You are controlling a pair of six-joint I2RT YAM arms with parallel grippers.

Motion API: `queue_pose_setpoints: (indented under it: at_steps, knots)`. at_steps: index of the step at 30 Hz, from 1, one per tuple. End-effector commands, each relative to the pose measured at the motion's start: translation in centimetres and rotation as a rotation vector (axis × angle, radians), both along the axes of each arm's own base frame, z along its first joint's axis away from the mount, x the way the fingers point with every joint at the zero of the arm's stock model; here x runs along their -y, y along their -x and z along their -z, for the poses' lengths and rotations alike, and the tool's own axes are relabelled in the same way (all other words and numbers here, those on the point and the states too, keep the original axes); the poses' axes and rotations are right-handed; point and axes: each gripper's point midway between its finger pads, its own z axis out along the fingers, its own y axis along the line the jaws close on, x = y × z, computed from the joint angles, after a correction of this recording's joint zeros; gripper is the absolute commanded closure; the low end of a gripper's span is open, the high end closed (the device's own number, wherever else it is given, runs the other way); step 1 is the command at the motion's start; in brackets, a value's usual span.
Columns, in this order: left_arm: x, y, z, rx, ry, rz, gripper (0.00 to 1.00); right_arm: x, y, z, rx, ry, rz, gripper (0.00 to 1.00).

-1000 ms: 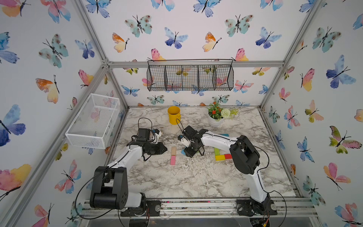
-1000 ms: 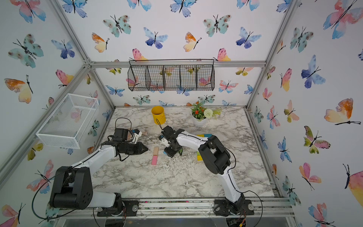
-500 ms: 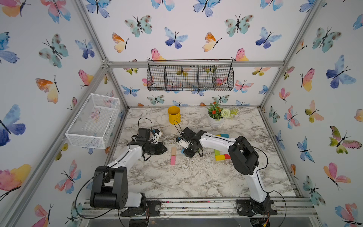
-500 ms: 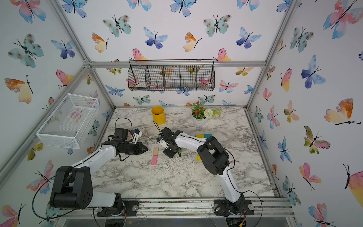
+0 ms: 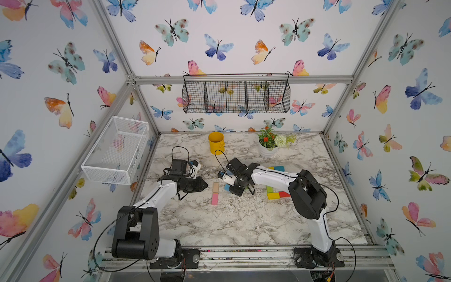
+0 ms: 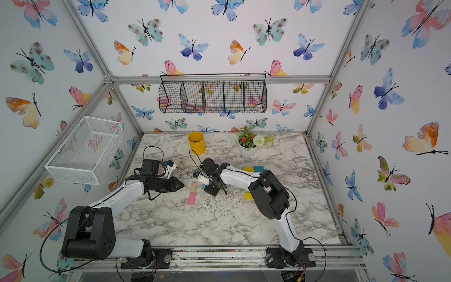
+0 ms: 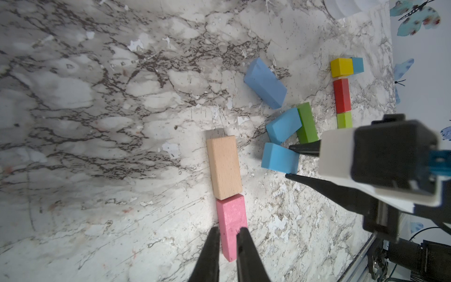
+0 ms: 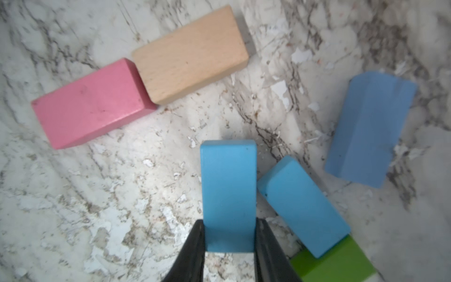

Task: Assemble the letter c with building blocks
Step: Pick up the building block from the center of the board, then assemble the building block at the center of the board.

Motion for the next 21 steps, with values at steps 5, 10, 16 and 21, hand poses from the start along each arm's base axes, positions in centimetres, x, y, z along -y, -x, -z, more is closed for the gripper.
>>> queue_pose_setpoints:
  at_steps: [5, 10, 16, 21]
  knots:
    - [0.6, 0.0, -0.8, 0.016, 0.029, 0.019, 0.83, -1.9, -1.2, -3.1, 0.126, -0.054, -0.186, 0.91]
    - [0.6, 0.0, -0.9, 0.017, 0.034, 0.022, 0.83, -2.4, -2.6, -3.9, 0.191, -0.058, -0.262, 0.91]
    - [0.6, 0.0, -0.8, 0.014, 0.035, 0.016, 0.83, -2.8, -5.0, -5.2, 0.255, -0.100, -0.319, 0.90]
    - [0.1, -0.1, -0.7, 0.019, 0.009, -0.005, 0.84, -3.1, -7.2, -5.3, 0.252, -0.107, -0.333, 0.90]
